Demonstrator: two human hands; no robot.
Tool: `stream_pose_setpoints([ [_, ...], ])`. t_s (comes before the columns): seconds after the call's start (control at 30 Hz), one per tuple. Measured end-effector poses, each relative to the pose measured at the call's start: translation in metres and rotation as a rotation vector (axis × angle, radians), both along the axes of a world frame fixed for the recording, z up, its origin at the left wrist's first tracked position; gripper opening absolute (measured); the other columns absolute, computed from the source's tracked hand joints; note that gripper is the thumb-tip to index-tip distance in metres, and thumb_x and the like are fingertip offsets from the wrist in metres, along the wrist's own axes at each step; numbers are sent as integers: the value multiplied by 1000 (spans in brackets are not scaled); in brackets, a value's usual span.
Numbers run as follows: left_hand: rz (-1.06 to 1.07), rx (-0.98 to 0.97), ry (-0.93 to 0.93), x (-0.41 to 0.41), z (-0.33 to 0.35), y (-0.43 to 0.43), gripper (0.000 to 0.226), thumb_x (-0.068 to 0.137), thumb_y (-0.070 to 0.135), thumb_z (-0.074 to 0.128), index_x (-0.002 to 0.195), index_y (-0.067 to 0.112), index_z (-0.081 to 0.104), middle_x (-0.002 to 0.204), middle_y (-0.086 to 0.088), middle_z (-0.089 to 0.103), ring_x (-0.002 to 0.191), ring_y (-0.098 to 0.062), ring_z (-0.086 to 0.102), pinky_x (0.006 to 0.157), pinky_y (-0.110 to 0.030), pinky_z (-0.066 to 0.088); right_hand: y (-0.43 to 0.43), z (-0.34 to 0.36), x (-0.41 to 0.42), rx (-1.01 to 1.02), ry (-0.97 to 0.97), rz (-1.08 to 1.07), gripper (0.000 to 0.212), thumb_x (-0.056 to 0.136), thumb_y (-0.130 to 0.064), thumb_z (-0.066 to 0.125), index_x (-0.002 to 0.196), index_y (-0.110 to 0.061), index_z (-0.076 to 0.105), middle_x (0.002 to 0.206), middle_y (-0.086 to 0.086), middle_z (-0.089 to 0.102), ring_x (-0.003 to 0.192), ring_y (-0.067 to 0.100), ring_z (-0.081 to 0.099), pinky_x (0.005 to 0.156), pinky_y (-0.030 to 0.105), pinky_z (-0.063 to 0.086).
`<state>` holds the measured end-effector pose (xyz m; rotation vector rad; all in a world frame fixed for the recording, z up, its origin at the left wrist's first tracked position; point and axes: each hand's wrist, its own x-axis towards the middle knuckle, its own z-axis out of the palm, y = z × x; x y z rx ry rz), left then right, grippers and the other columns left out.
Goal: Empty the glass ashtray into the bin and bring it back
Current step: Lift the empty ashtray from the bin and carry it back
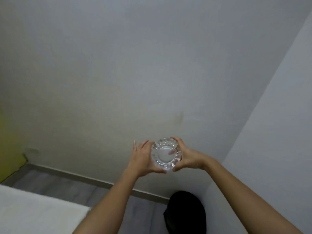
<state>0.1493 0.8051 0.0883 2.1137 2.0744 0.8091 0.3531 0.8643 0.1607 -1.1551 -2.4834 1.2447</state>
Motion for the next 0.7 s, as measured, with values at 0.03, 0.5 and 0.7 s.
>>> stream_pose_setpoints([
  [0.03, 30, 9, 14, -7, 10, -8, 123, 42, 80, 71, 141, 16, 36, 145, 0, 46, 144, -19, 24, 118, -54, -4, -3, 9, -8, 55, -19, 34, 113, 64, -1, 84, 144, -23, 8, 122, 5, 52, 99, 15, 58, 75, 16, 48],
  [0.5, 543, -16, 139, -126, 38, -242, 126, 42, 78, 73, 144, 18, 29, 154, -1, 24, 148, -20, 1, 116, -55, -10, -148, 28, -185, 762, -112, 542, 123, 50, -55, 87, 145, -8, 25, 152, 8, 28, 138, 26, 30, 117, 35, 28],
  [0.7, 787, -106, 128, -168, 26, -381, 124, 46, 78, 72, 143, 15, 27, 156, -3, 18, 148, -20, -1, 115, -55, -10, -257, 10, -273, 860, -39, 767, 122, 51, -62, 82, 146, -11, 24, 156, 8, 21, 146, 25, 9, 121, 39, 15],
])
